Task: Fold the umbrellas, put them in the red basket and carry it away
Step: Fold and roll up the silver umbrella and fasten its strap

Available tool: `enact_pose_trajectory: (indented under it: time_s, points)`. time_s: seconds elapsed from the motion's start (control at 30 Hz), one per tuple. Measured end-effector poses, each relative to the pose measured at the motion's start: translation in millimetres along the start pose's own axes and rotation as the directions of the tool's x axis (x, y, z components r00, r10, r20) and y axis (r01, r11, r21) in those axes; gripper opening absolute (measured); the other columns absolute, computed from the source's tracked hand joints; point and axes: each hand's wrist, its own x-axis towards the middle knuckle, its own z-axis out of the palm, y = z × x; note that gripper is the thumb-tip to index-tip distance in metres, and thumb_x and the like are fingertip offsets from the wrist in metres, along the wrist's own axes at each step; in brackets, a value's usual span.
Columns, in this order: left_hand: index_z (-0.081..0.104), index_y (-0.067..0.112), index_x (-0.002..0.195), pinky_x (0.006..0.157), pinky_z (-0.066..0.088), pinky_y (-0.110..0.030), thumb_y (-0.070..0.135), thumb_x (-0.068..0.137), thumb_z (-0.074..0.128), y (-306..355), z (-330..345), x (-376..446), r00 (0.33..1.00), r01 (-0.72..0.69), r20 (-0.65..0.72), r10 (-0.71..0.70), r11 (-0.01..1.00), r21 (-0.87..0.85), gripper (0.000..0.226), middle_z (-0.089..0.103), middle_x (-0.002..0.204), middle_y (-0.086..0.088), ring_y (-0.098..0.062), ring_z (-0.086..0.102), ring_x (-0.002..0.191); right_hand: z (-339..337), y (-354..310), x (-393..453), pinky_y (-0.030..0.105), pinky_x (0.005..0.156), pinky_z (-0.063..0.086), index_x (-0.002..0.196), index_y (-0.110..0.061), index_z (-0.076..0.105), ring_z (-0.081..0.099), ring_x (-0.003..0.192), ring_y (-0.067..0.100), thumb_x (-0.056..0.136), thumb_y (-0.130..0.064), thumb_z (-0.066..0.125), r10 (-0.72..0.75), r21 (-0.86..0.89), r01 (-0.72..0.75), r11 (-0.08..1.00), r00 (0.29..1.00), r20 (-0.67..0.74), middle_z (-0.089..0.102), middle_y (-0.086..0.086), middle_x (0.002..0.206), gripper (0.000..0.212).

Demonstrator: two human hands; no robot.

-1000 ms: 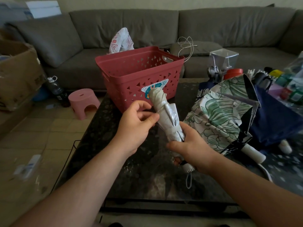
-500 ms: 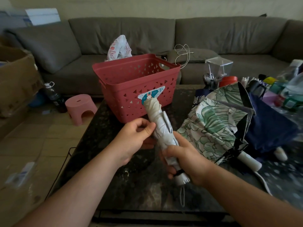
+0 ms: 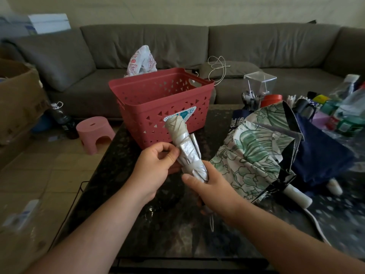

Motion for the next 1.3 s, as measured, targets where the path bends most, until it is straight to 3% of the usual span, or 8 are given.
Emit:
enact_pose_trajectory:
  time_s: [0.17,0.3,0.53,0.73,0.83,0.97,1.13,1.3]
  points:
    - [0.069,0.014,0.086,0.08,0.064,-0.038,0.009,0.104,0.063,7,-6,0,0.999,-0.008,0.046,0.005,0.998,0.062,0.02,0.078,0.092,-0.008,-0.025,0.078,0.09,-1,0,0,0.031,0.045,0.044,0.114,-0.03,0.057,0.053,0.048,0.024,0.103,-0.034,0.063,0.024,-0.004,-0.024,1.0,0.999,0.032,0.056,0.007,0.068,0.013]
    - [0.064,0.008,0.093,0.077,0.062,-0.033,0.01,0.106,0.057,9,-9,2,0.997,0.021,0.071,-0.018,0.999,-0.034,0.014,0.075,0.094,-0.01,-0.023,0.075,0.089,-4,-2,2,0.027,0.043,0.041,0.109,-0.021,0.055,0.049,0.046,0.025,0.105,-0.033,0.059,0.036,0.063,-0.045,0.997,0.99,0.136,0.052,0.013,0.072,0.013]
    - [0.072,0.012,0.095,0.096,0.061,-0.046,0.018,0.1,0.069,8,-10,0,0.998,-0.052,0.033,0.05,0.997,0.063,0.008,0.075,0.102,-0.019,-0.026,0.071,0.096,-9,-1,1,0.026,0.041,0.042,0.107,-0.015,0.055,0.046,0.042,0.023,0.087,-0.021,0.077,0.042,0.173,-0.087,0.981,0.968,0.249,0.051,0.014,0.073,0.029]
    - [0.066,0.009,0.095,0.074,0.06,-0.026,0.006,0.1,0.066,15,-5,-2,0.997,-0.064,-0.04,0.061,0.996,-0.068,0.006,0.066,0.075,0.001,-0.007,0.061,0.067,-6,-2,-1,0.025,0.039,0.041,0.12,-0.014,0.052,0.045,0.039,0.022,0.078,0.003,0.071,0.004,0.242,-0.073,0.968,0.962,0.273,0.056,0.017,0.078,0.049]
    - [0.064,0.01,0.094,0.078,0.063,-0.031,0.005,0.101,0.062,16,-3,-1,0.998,-0.032,-0.061,0.021,0.98,-0.195,0.009,0.066,0.073,0.003,-0.008,0.06,0.068,-6,-4,-2,0.024,0.039,0.04,0.125,-0.012,0.046,0.044,0.039,0.021,0.072,0.008,0.065,-0.034,0.28,-0.051,0.959,0.957,0.289,0.053,0.02,0.086,0.059]
    - [0.063,0.011,0.102,0.085,0.064,-0.038,0.017,0.103,0.062,15,1,-4,0.997,-0.015,-0.076,-0.007,0.96,-0.281,0.006,0.073,0.097,-0.008,-0.021,0.072,0.087,-8,-6,-3,0.025,0.041,0.04,0.122,-0.013,0.049,0.045,0.042,0.021,0.069,0.008,0.062,-0.049,0.336,-0.057,0.94,0.953,0.3,0.052,0.019,0.091,0.059]
    - [0.072,0.009,0.099,0.095,0.058,-0.045,0.039,0.08,0.076,16,7,-15,1.0,-0.017,0.018,0.019,0.994,-0.11,0.036,0.077,0.09,-0.005,-0.019,0.072,0.089,-7,-11,-3,0.027,0.042,0.044,0.129,-0.022,0.052,0.047,0.046,0.021,0.069,0.012,0.062,-0.032,0.406,-0.092,0.909,0.957,0.288,0.049,0.013,0.075,0.069]
    - [0.076,0.005,0.1,0.094,0.059,-0.05,0.03,0.096,0.073,15,9,-17,0.999,-0.008,0.041,0.01,0.999,-0.05,0.026,0.077,0.103,-0.019,-0.024,0.071,0.093,-4,-11,-2,0.028,0.042,0.047,0.13,-0.022,0.057,0.051,0.049,0.022,0.076,0.021,0.06,0.0,0.361,-0.079,0.929,0.977,0.213,0.053,0.014,0.076,0.07]
